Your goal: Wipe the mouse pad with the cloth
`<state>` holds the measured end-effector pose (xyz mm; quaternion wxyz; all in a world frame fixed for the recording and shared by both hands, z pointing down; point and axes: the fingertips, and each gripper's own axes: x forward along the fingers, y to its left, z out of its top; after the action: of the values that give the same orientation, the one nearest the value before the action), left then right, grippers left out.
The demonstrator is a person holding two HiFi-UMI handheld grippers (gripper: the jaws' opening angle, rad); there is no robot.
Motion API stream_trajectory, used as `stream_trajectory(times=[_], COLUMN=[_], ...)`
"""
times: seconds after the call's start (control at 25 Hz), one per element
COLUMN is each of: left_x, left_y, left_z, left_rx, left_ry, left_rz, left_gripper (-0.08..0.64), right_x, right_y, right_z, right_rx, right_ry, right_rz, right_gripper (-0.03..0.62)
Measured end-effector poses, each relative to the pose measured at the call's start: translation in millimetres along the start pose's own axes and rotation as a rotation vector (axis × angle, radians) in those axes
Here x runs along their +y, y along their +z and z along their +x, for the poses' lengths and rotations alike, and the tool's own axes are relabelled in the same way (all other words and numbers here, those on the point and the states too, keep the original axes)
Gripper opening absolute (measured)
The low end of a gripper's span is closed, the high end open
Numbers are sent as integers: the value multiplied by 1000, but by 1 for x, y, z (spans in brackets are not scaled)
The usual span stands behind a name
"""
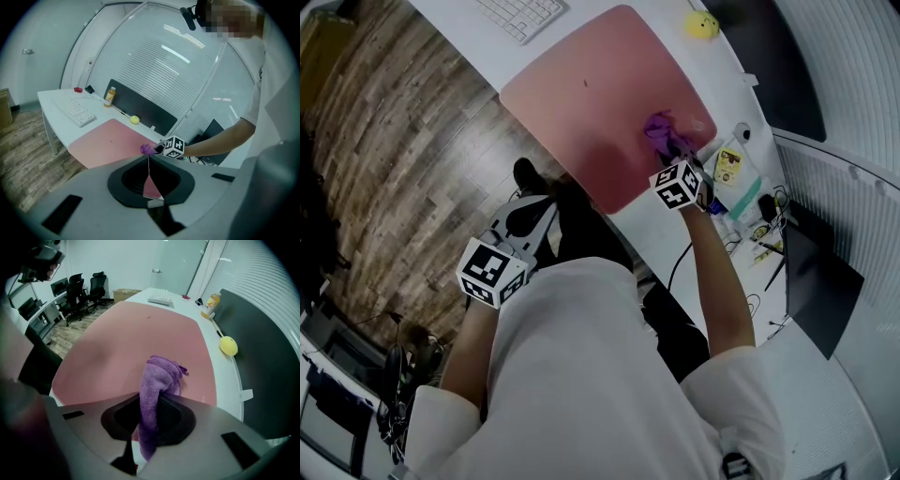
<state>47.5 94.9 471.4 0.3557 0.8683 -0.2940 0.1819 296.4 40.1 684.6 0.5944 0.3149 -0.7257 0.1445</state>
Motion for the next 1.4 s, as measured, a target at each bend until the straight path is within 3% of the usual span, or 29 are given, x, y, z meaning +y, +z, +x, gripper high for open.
stream_trajectory(times=[1.4], left_x=[28], left_y=[-14], left_z=[-47], left_rx=[6], left_ry=[-52], left_rz=[23], left_gripper=[20], right_x=[144], right_y=[36], right_z=[-20], right_rx=[-42], right_ry=[117], right_rz=[232], right_gripper=[75])
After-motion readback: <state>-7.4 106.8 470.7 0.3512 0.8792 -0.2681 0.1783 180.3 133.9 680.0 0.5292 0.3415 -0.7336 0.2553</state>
